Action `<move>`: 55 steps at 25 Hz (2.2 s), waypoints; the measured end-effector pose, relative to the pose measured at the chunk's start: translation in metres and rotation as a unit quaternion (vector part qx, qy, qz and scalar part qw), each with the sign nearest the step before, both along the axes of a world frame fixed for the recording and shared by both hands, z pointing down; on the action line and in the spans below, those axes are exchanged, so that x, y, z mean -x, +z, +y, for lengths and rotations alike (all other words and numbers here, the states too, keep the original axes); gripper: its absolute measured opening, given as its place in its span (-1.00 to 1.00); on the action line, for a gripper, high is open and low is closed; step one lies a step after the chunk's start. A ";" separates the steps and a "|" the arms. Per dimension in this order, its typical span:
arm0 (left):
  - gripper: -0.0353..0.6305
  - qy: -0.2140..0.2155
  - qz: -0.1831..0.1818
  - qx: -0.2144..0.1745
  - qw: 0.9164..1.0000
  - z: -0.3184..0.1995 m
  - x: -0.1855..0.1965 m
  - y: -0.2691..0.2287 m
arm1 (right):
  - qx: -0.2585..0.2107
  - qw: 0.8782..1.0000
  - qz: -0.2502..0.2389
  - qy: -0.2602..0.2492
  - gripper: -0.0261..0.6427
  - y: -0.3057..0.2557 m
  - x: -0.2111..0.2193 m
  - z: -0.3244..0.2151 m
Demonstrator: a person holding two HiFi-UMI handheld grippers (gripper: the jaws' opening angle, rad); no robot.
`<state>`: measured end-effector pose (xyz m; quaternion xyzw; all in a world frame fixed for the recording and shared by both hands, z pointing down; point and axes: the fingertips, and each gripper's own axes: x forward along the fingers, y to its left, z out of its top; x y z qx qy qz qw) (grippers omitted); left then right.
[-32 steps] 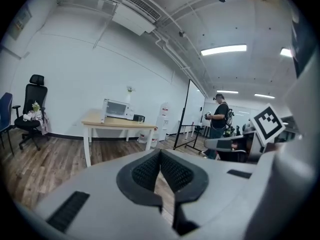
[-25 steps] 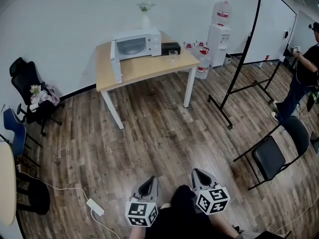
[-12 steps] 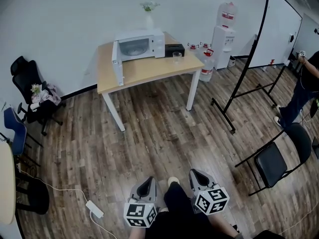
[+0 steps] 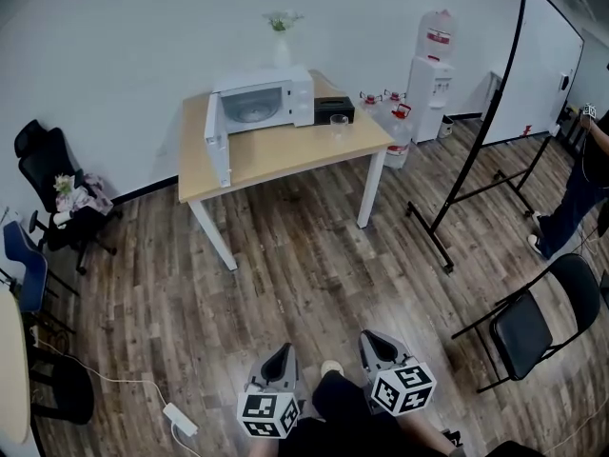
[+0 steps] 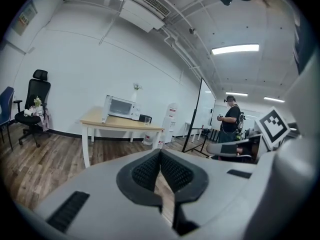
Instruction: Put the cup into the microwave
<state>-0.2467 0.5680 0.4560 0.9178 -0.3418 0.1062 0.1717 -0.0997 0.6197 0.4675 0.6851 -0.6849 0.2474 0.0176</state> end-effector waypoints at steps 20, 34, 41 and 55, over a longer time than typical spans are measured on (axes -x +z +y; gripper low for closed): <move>-0.88 -0.027 -0.008 -0.010 1.000 -0.138 -0.076 0.007 | 0.011 0.999 -0.020 -0.039 -0.94 0.020 -0.072 -0.149; -0.88 -0.033 -0.017 0.001 0.999 -0.163 -0.098 0.018 | 0.022 0.998 -0.028 -0.052 -0.94 0.031 -0.089 -0.181; -0.88 -0.035 -0.018 0.006 0.999 -0.162 -0.103 0.019 | 0.032 0.998 -0.031 -0.054 -0.94 0.034 -0.093 -0.176; -0.88 -0.035 -0.023 0.013 0.999 -0.196 -0.113 0.031 | 0.041 0.998 -0.032 -0.039 -0.94 0.049 -0.111 -0.205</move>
